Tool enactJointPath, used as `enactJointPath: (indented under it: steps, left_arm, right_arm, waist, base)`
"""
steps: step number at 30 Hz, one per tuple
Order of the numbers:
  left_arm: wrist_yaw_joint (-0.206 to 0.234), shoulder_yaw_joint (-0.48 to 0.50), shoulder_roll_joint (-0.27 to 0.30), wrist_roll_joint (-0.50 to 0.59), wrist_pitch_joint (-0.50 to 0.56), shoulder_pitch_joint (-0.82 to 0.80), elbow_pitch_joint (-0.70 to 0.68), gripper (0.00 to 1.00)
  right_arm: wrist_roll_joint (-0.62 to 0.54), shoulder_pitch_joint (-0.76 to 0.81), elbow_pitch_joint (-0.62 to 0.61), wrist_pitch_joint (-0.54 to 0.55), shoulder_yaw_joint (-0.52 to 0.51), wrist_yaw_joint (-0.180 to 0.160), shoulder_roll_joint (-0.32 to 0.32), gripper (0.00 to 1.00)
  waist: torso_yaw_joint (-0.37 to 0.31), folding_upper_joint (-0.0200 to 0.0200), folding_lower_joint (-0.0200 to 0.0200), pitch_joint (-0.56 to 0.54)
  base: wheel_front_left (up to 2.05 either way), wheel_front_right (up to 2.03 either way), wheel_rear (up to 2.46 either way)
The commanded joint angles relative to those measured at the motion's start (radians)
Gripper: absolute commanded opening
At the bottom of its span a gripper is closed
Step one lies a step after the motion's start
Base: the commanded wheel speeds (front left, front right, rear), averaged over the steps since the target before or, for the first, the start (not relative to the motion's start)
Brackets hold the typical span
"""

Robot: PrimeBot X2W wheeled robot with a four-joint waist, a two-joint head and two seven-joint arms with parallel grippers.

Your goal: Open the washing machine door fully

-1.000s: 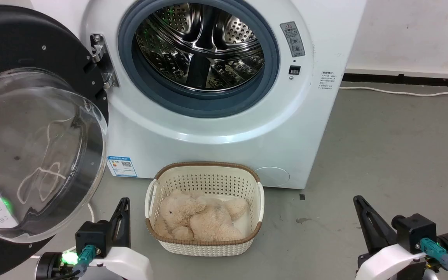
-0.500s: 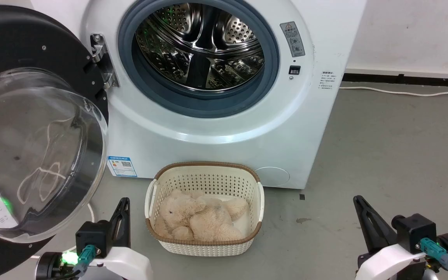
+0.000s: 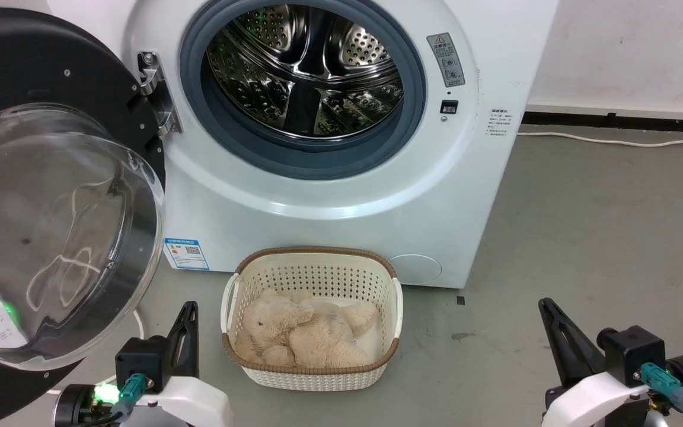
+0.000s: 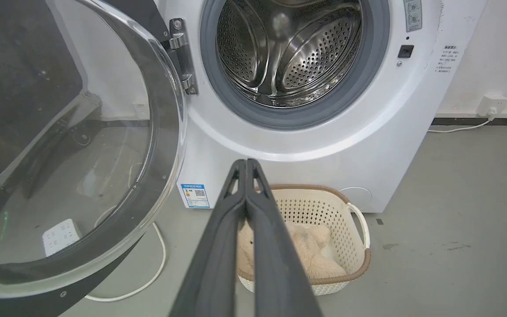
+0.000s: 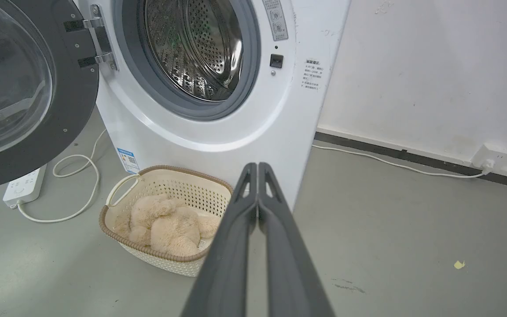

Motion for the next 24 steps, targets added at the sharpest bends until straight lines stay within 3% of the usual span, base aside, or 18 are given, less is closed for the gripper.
enactJointPath:
  steps: [1, 24]
  left_arm:
    - [-0.004, 0.001, 0.000, 0.006, 0.000, -0.016, -0.004, 0.00]
    - [-0.004, 0.001, 0.000, 0.006, 0.000, -0.016, -0.004, 0.00]
  right_arm:
    - [-0.008, -0.012, -0.005, 0.000, 0.000, 0.001, 0.005, 0.00]
    - [-0.008, -0.012, -0.005, 0.000, 0.000, 0.001, 0.005, 0.00]
  waist:
    - [0.000, 0.0000, 0.0000, 0.000]
    - [0.000, 0.0000, 0.0000, 0.000]
  base:
    - [0.00, 0.00, 0.00]
    - [0.00, 0.00, 0.00]
